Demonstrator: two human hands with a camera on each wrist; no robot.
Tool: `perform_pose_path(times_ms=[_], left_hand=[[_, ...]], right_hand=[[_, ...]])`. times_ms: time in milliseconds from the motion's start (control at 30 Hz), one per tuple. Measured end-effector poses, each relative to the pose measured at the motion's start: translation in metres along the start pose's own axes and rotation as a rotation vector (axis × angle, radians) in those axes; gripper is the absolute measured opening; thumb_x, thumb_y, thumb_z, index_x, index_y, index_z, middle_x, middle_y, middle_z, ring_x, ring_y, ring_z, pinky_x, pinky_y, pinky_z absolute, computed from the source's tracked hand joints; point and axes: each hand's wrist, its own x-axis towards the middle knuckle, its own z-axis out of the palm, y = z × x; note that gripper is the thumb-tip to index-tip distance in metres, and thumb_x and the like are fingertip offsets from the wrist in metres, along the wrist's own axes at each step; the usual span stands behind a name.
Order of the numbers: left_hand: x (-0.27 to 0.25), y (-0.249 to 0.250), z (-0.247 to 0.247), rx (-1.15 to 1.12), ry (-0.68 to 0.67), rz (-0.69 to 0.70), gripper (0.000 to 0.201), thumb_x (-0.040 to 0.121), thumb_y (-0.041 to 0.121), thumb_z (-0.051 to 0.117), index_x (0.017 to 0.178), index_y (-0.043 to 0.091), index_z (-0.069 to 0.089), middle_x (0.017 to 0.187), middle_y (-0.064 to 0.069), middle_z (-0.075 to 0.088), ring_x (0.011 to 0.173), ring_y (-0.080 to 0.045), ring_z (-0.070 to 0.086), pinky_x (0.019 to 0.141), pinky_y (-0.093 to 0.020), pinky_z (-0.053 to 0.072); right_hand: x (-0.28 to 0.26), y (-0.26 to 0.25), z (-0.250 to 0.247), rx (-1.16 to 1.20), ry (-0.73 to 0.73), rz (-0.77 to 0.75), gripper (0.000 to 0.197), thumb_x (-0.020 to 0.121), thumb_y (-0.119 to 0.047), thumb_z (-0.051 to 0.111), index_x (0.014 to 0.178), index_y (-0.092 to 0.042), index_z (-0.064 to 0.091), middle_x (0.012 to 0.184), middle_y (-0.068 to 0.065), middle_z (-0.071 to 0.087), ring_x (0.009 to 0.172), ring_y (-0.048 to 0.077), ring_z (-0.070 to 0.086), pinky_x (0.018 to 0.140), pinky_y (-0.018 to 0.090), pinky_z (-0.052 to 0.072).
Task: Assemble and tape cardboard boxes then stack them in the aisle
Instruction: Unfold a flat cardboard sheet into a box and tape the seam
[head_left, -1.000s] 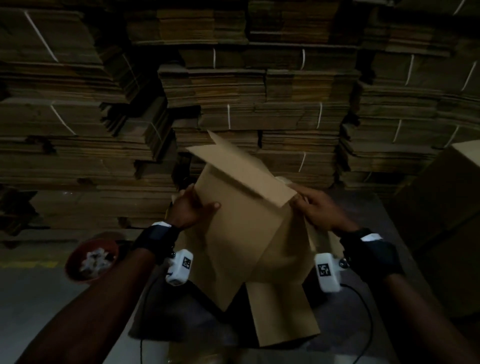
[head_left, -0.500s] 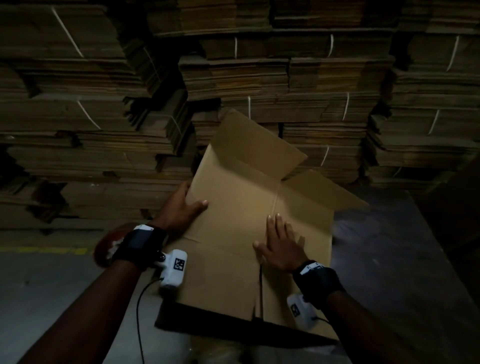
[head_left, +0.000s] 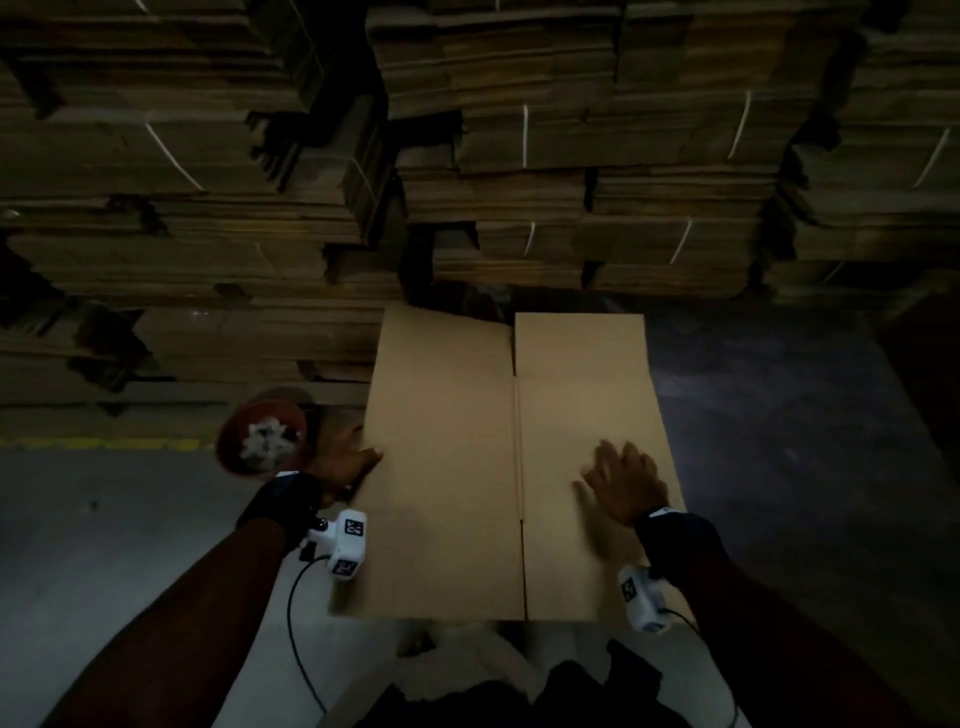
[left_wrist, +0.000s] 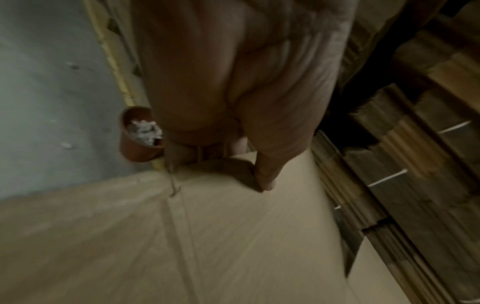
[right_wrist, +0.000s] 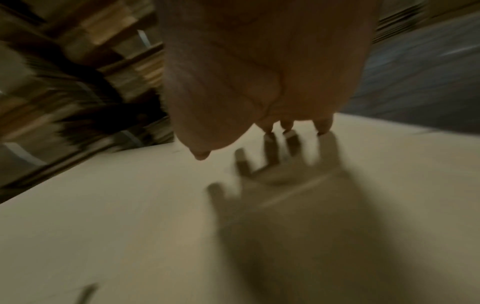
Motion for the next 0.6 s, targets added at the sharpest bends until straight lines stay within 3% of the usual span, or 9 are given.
perform_pose_path(times_ms=[67, 167, 267, 333, 400, 467, 533, 600], left_hand=[[0.005, -0.012, 0.000, -0.013, 0.018, -0.047, 0.054, 0.098, 0.016, 0.065, 0.145, 0.029, 0.042, 0.129, -0.011, 0.059, 0.114, -0.036, 0.058, 0.076, -0.042, 0.052], [0.013, -0.025, 0.003, -0.012, 0.056, -0.067, 0.054, 0.098, 0.017, 0.065, 0.147, 0.017, 0.043, 0.134, -0.015, 0.059, 0.109, -0.034, 0.059, 0.079, -0.040, 0.052], [0.016, -0.031, 0.010, -0.006, 0.080, -0.079, 0.043, 0.100, 0.018, 0.062, 0.140, 0.005, 0.051, 0.133, -0.015, 0.060, 0.107, -0.031, 0.058, 0.093, -0.045, 0.050], [0.014, -0.030, 0.012, 0.051, 0.107, -0.028, 0.037, 0.101, 0.017, 0.059, 0.135, 0.002, 0.055, 0.127, -0.011, 0.060, 0.103, -0.027, 0.056, 0.091, -0.038, 0.047], [0.016, -0.028, 0.009, 0.065, 0.104, 0.037, 0.035, 0.101, 0.016, 0.059, 0.133, 0.002, 0.057, 0.124, -0.011, 0.062, 0.101, -0.025, 0.057, 0.086, -0.033, 0.044], [0.018, -0.026, 0.004, 0.028, 0.049, 0.080, 0.038, 0.100, 0.018, 0.062, 0.136, 0.010, 0.055, 0.125, -0.008, 0.063, 0.103, -0.026, 0.062, 0.085, -0.034, 0.048], [0.023, -0.023, 0.003, -0.010, -0.001, 0.116, 0.046, 0.097, 0.018, 0.066, 0.140, 0.019, 0.051, 0.125, -0.007, 0.065, 0.107, -0.027, 0.065, 0.085, -0.036, 0.053], [0.029, -0.018, 0.004, -0.016, -0.037, 0.143, 0.049, 0.095, 0.017, 0.069, 0.141, 0.024, 0.050, 0.126, -0.007, 0.066, 0.111, -0.028, 0.066, 0.093, -0.043, 0.054]], right_hand=[[-0.005, 0.025, 0.002, 0.016, 0.037, 0.118, 0.078, 0.099, -0.066, 0.041, 0.162, -0.030, 0.014, 0.168, 0.016, 0.005, 0.153, 0.042, 0.010, 0.120, 0.056, 0.019], [-0.016, 0.051, 0.009, 0.060, 0.047, 0.222, 0.089, 0.096, -0.067, 0.047, 0.163, -0.020, 0.011, 0.165, 0.023, 0.010, 0.151, 0.045, 0.016, 0.119, 0.056, 0.024], [-0.026, 0.057, 0.011, 0.135, 0.136, 0.216, 0.090, 0.092, -0.058, 0.063, 0.158, -0.010, 0.025, 0.149, 0.032, 0.036, 0.138, 0.049, 0.038, 0.111, 0.052, 0.037], [-0.030, 0.058, 0.006, 0.272, 0.211, 0.233, 0.085, 0.089, -0.050, 0.071, 0.150, -0.003, 0.036, 0.137, 0.034, 0.050, 0.126, 0.050, 0.050, 0.103, 0.050, 0.042], [-0.031, 0.064, -0.002, 0.440, 0.294, 0.263, 0.081, 0.083, -0.060, 0.069, 0.138, -0.005, 0.048, 0.127, 0.027, 0.061, 0.116, 0.046, 0.059, 0.097, 0.050, 0.049], [-0.040, 0.063, -0.015, 0.584, 0.370, 0.250, 0.067, 0.080, -0.070, 0.062, 0.118, -0.015, 0.065, 0.110, 0.012, 0.071, 0.101, 0.036, 0.067, 0.088, 0.049, 0.056], [-0.054, 0.055, -0.029, 0.710, 0.354, 0.186, 0.041, 0.091, -0.056, 0.064, 0.103, -0.018, 0.071, 0.095, 0.003, 0.073, 0.087, 0.025, 0.069, 0.076, 0.040, 0.060], [-0.066, 0.048, -0.035, 0.866, 0.297, 0.127, 0.023, 0.097, -0.040, 0.065, 0.108, -0.020, 0.069, 0.095, 0.001, 0.074, 0.085, 0.019, 0.071, 0.064, 0.026, 0.057]])
